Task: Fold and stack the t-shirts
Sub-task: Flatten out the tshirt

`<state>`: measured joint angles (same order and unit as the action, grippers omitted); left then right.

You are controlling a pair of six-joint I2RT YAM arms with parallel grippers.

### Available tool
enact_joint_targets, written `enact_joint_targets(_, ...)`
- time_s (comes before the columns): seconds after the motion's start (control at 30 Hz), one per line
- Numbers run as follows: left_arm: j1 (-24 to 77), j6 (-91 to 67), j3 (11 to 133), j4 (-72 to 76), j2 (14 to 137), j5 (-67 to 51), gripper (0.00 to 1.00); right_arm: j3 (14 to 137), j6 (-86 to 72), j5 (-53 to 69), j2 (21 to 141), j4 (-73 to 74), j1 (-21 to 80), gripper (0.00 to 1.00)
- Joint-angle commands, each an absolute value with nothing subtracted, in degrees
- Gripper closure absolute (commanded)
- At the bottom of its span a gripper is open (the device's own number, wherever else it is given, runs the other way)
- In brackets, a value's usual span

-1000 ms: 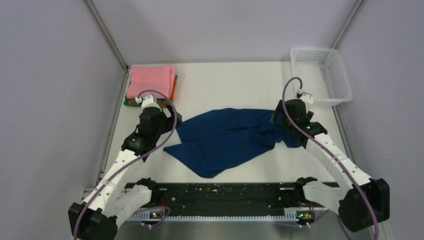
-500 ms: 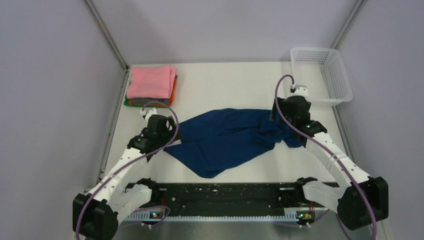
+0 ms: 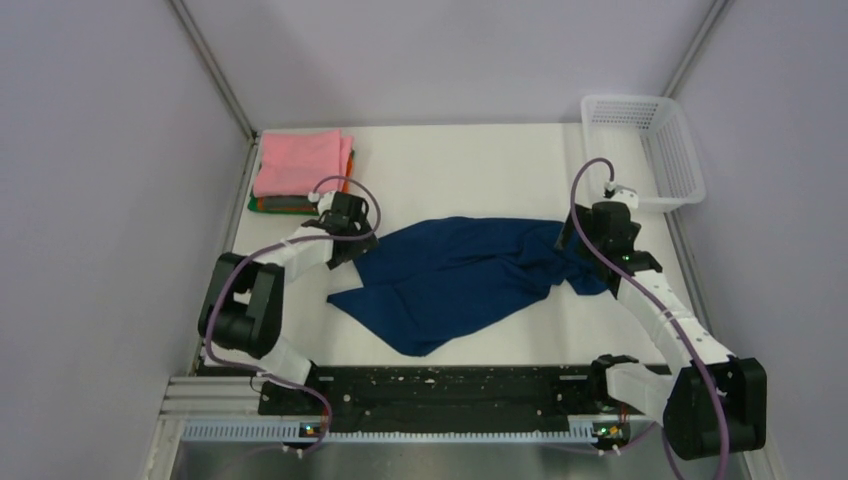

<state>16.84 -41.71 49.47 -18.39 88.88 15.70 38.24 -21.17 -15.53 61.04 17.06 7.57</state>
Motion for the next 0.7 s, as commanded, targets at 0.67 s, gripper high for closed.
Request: enact_joint_targets(0.67,16.68,-39.38,57.46,-21.13,98.96,1.12,0.44,38.67,-22.70,-15.77,60.94,15.75,5.73,0.01)
